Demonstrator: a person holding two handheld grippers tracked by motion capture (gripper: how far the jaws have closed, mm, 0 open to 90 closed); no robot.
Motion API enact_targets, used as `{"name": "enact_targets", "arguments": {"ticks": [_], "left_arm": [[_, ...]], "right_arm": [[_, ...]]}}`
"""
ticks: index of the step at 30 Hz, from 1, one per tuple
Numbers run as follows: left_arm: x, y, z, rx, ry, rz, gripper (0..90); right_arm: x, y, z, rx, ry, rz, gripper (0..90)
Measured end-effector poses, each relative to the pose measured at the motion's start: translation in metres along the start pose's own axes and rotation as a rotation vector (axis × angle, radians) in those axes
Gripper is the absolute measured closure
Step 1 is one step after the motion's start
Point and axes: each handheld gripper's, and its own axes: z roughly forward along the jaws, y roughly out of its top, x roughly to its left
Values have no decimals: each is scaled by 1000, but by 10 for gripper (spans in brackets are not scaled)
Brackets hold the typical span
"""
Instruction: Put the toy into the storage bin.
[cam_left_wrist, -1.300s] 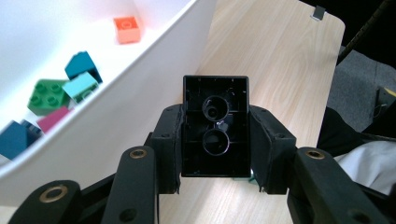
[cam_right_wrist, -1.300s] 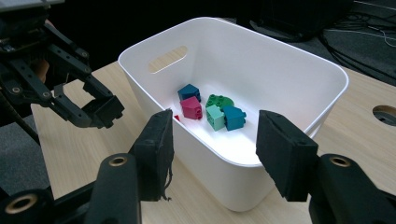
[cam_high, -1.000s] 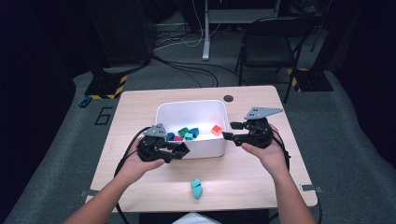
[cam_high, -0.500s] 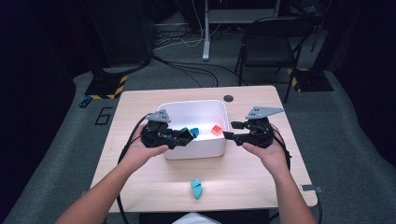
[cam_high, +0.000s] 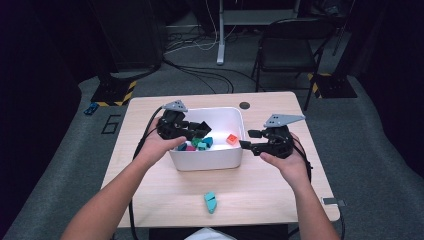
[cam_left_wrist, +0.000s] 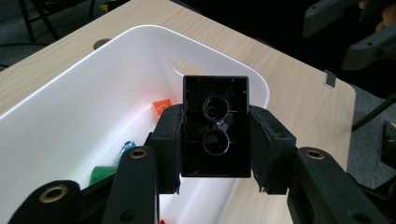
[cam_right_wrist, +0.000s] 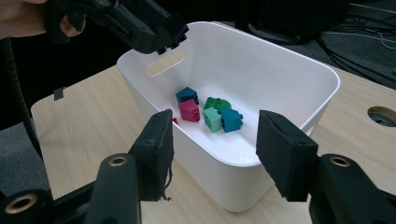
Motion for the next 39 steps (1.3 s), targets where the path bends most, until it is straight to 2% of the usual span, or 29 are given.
{"name": "enact_targets", "arguments": {"ticks": [7, 17, 22, 30, 39], "left_arm": [[14, 10, 13, -10, 19, -10, 582], [32, 17, 45, 3, 35, -15, 582], [39, 18, 60, 10, 20, -24, 582], [47, 16, 81, 24, 34, -33, 581], [55, 11, 95, 64, 53, -45, 580]], "right_arm": [[0, 0, 1, 2, 0, 5, 458], [-1, 0, -1, -5, 0, 3, 458], [-2, 0, -2, -9, 2, 5, 458], [-2, 0, -2, -9, 4, 7, 458], [-2, 0, 0, -3, 6, 2, 458]]}}
